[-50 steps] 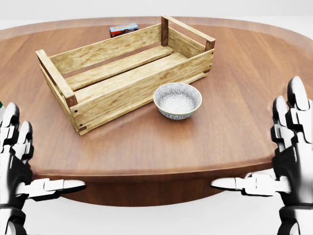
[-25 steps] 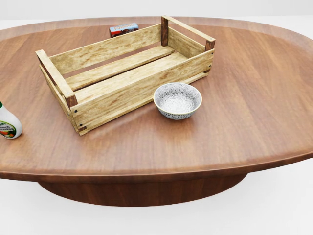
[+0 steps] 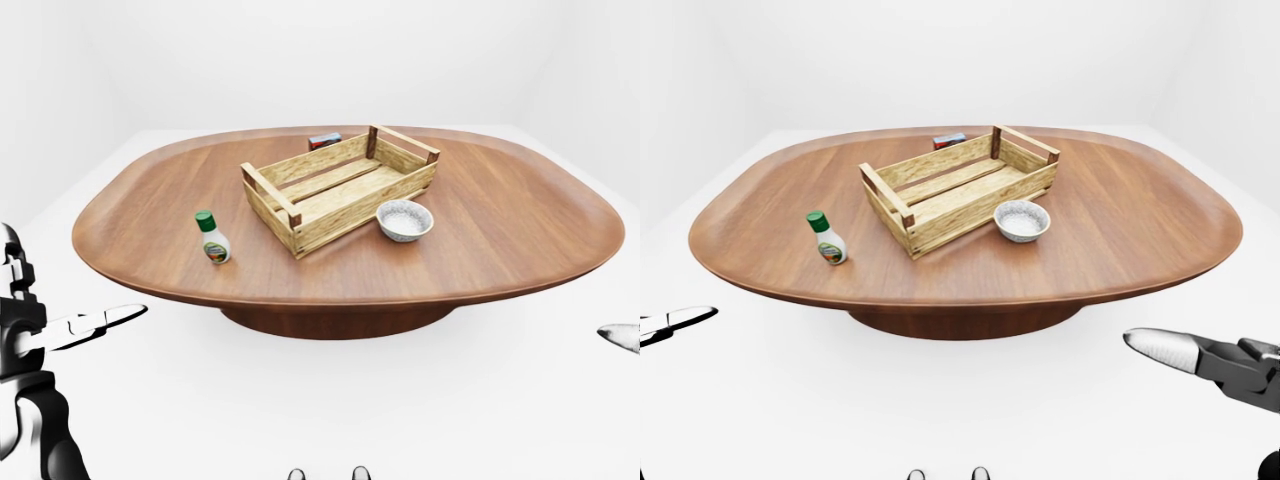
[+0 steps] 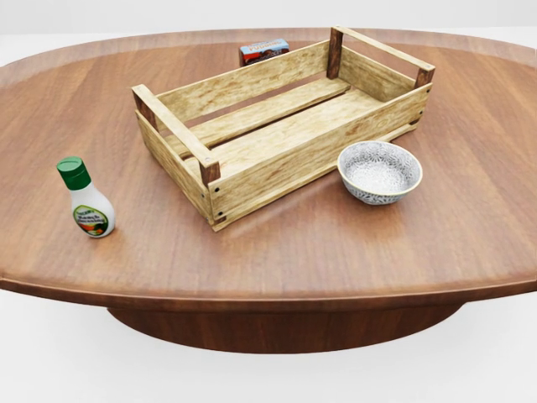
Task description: Pick up the salad dressing and put it in the tray.
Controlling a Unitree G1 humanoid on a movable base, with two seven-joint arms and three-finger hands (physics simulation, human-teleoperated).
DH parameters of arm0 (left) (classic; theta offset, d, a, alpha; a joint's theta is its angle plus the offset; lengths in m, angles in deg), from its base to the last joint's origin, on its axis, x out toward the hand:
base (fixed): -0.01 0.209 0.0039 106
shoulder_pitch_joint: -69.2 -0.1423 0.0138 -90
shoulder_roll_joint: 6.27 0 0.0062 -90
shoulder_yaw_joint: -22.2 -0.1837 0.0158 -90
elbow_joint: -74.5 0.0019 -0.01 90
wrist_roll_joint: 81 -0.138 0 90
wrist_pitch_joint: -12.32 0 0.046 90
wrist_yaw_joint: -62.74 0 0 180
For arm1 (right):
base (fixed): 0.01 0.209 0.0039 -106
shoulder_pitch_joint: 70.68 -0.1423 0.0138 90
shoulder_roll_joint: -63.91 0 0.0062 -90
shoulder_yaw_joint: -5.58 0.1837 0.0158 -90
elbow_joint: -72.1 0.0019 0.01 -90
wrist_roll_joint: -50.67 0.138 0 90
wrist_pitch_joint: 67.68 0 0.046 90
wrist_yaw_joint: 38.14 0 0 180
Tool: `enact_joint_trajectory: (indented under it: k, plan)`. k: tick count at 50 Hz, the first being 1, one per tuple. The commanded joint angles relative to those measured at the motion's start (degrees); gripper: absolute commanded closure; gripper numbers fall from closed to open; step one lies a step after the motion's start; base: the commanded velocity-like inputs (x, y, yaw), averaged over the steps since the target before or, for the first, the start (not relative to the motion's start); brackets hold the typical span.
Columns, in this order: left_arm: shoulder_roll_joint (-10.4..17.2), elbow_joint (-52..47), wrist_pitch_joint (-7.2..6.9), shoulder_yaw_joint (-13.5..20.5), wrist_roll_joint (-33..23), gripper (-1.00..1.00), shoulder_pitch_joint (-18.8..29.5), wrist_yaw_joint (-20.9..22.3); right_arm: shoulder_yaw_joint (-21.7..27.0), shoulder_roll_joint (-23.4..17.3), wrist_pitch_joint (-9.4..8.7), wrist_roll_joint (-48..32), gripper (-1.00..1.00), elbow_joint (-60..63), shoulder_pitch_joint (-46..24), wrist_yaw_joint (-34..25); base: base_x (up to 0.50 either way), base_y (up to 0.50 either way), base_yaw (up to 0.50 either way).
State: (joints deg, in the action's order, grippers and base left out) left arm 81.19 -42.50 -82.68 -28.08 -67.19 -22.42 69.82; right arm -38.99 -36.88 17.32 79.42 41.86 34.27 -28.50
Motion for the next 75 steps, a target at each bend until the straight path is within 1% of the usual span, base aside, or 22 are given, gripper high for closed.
enact_joint_trajectory:
  k: [1,6,14,18,22,24,27,30,31,34,38,43,48,51,54,55,57,60,65,67,71,75]
  plan:
    - [-0.16,-0.59,0.0,0.1,-0.5,-1.0,-0.11,0.06,-2.45,0.36,0.0,-3.87,-1.0,0.23,-1.01,-1.29,0.11,0.5,0.0]
    - [-0.28,-1.16,0.0,0.03,-0.61,-1.0,-0.16,0.07,-5.33,-0.1,0.0,-7.04,-1.0,0.23,-1.02,-2.61,0.27,0.49,0.0]
    - [-0.24,-0.47,0.0,-0.16,-0.46,-1.0,0.03,0.22,-6.33,0.3,0.0,-8.36,-1.0,0.23,-1.14,-4.06,0.4,0.4,0.0]
    - [-0.22,-1.68,0.0,0.15,-0.19,-1.0,-0.13,0.02,-6.01,0.18,0.0,-8.11,-1.0,0.23,-0.69,-4.19,0.45,0.32,0.0]
    - [-0.18,-1.32,0.0,0.05,-0.42,-1.0,0.01,0.27,-5.56,-1.14,0.0,-6.33,-1.0,0.22,0.11,-3.03,0.45,0.32,0.0]
    - [-0.18,-1.7,0.0,0.17,-0.3,-1.0,-0.02,0.29,-4.72,-2.33,0.0,-4.33,-1.0,0.23,1.13,-1.83,0.46,0.32,0.0]
    - [-0.3,-1.46,0.0,-0.12,-0.54,-1.0,0.1,0.25,-2.74,-2.54,0.0,-2.41,-1.0,0.23,2.69,-1.69,0.45,0.32,0.0]
    - [-0.28,-1.01,0.0,-0.48,-0.77,-1.0,0.22,0.13,-3.29,-2.99,0.0,-2.32,-1.0,0.23,2.82,-1.05,0.45,0.31,0.0]
    - [-0.33,-3.05,0.0,-0.02,-0.08,-1.0,-0.2,0.01,-3.57,-2.9,0.0,-2.49,-1.0,0.23,2.64,-1.15,0.45,0.32,0.0]
    - [-0.24,-2.52,0.0,0.71,0.19,-1.0,-0.18,0.59,-3.5,-2.99,0.0,-2.81,-1.0,0.23,2.96,-1.4,0.45,0.32,0.0]
    - [-0.13,-2.92,0.0,1.45,0.93,-1.0,-0.34,0.93,-1.02,-3.66,0.0,0.02,-1.0,0.23,4.33,-1.01,0.46,0.31,0.0]
    - [-0.38,-1.7,0.0,0.58,0.29,-1.0,-0.24,1.03,-2.65,-2.07,0.0,-2.68,-1.0,0.23,3.9,-2.2,0.46,0.3,0.0]
    - [-0.28,-0.85,0.0,0.23,0.42,-1.0,-0.06,1.27,-1.86,-0.37,0.0,-3.82,-1.0,0.23,2.7,-4.32,0.48,0.27,0.0]
    - [-0.41,1.08,0.0,-0.42,-0.12,-1.0,-0.16,1.75,-2.68,1.82,0.0,-5.7,-1.0,0.23,2.0,-6.38,0.49,0.2,0.0]
    - [0.0,4.14,0.0,-0.55,0.0,-1.0,0.14,1.98,0.55,2.55,0.0,3.71,-1.0,0.23,2.66,-6.74,0.5,0.01,0.0]
    - [0.07,4.16,0.0,-0.81,-0.09,-1.0,0.15,1.73,2.31,4.04,0.0,8.72,-1.0,0.23,3.45,-7.4,0.5,-0.25,0.0]
    - [0.15,3.45,0.0,-0.91,0.16,-1.0,0.02,1.43,2.43,3.34,0.0,8.67,-1.0,0.23,4.24,-6.49,0.41,-0.4,0.0]
    - [0.04,2.22,0.0,-0.82,0.42,-1.0,-0.2,1.21,4.02,1.87,0.0,12.25,-1.0,0.23,5.22,-4.82,0.22,-0.5,0.0]
    - [-0.46,0.65,0.0,-0.96,0.16,-1.0,-0.51,1.24,3.55,0.72,0.0,13.07,-1.0,0.23,6.16,-3.25,0.2,-0.5,0.0]
    - [-0.6,0.42,0.0,-1.06,-0.07,-1.0,-0.45,1.19,1.77,0.98,0.0,10.49,-1.0,0.23,5.76,-3.42,0.2,-0.5,0.0]
    - [-0.98,-1.23,0.0,-1.54,-0.43,-1.0,-0.56,1.02,0.35,1.85,0.0,8.19,-1.0,0.23,5.05,-4.82,0.24,-0.49,0.0]
    - [-1.06,-1.29,0.0,-1.13,-0.33,-1.0,-0.51,1.24,0.8,1.14,0.0,8.52,-1.0,0.23,4.98,-4.11,0.29,-0.47,0.0]
